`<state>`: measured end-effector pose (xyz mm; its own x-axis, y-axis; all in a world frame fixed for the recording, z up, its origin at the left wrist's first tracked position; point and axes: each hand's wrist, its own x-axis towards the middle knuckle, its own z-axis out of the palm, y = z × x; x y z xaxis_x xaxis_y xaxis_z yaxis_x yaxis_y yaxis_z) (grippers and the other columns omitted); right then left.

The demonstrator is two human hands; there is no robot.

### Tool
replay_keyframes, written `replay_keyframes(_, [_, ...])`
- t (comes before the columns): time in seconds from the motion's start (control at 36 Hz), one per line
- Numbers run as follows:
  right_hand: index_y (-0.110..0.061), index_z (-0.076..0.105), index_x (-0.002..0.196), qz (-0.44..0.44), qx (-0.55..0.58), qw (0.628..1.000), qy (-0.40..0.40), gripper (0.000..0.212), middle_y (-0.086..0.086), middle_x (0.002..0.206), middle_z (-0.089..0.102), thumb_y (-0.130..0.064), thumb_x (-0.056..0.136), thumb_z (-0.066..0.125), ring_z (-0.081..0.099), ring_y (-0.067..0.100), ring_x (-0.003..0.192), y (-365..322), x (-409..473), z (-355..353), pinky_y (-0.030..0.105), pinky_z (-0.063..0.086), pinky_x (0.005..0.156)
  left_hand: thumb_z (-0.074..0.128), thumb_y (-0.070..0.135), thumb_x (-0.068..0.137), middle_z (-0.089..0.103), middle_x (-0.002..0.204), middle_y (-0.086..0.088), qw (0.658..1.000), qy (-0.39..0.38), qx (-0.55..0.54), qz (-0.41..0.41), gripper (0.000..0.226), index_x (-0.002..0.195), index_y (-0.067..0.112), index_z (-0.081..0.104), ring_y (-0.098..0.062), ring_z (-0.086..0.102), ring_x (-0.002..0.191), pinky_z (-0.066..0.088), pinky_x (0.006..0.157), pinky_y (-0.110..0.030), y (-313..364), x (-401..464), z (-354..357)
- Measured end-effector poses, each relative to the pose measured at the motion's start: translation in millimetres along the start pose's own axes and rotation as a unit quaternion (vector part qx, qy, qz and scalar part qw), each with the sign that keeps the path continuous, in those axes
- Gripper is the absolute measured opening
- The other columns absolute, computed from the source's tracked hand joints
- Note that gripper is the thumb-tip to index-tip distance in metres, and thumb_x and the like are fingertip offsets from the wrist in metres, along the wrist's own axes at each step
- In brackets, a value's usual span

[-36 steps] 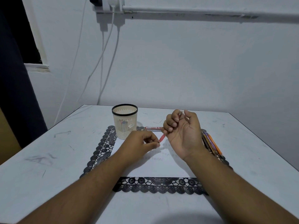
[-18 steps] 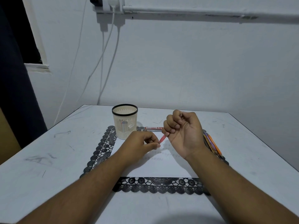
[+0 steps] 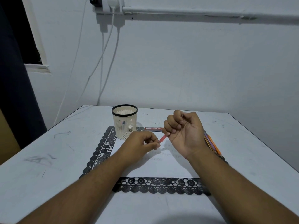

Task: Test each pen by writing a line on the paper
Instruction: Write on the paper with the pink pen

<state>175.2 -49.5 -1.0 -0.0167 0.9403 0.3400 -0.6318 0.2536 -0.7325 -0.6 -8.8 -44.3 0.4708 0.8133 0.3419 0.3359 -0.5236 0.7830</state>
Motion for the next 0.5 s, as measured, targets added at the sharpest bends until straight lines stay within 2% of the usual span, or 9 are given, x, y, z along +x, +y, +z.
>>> replay_keyframes(0.08, [-0.018,0.035,0.061,0.001,0.007,1.000,-0.003,0.027,0.001,0.062,0.022,-0.027,0.085,0.040,0.017,0.019,0.060,-0.6,0.5,-0.1,0.033,0.023,0.057,0.080,0.016,0.088,0.071,0.078,-0.002,1.000,0.003,-0.002,0.001,0.007,0.082,0.018,0.077,0.000,0.055,0.065,0.042,0.063,-0.013,-0.4,0.3,0.2])
replay_keyframes(0.19, [-0.019,0.034,0.060,0.003,0.006,1.000,-0.005,0.027,0.000,0.061,0.023,-0.027,0.084,0.042,0.017,0.018,0.060,-2.8,0.0,0.8,0.032,0.024,0.056,0.080,0.016,0.088,0.070,0.077,0.002,1.000,-0.003,-0.014,0.002,0.006,0.083,0.019,0.077,0.001,0.055,0.065,0.042,0.063,-0.012,-0.8,0.3,0.1])
replay_keyframes(0.36, [-0.018,0.032,0.062,0.017,0.055,0.998,0.036,0.031,0.000,0.062,0.022,-0.036,0.085,0.042,0.014,0.019,0.062,-8.2,1.4,-2.7,0.034,0.020,0.059,0.078,0.014,0.090,0.071,0.079,0.007,0.999,-0.010,-0.028,0.026,0.006,0.086,0.019,0.077,0.000,0.060,0.073,0.042,0.066,-0.012,-1.4,-0.3,0.6])
replay_keyframes(0.5, [-0.019,0.027,0.062,0.023,0.046,0.998,0.042,0.025,0.000,0.062,0.019,-0.025,0.083,0.040,0.012,0.018,0.062,-9.6,2.4,-3.1,0.033,0.019,0.058,0.076,0.013,0.091,0.072,0.078,0.010,0.999,-0.011,-0.020,0.028,0.007,0.086,0.019,0.076,0.000,0.060,0.071,0.042,0.066,-0.011,-2.7,0.1,0.4])
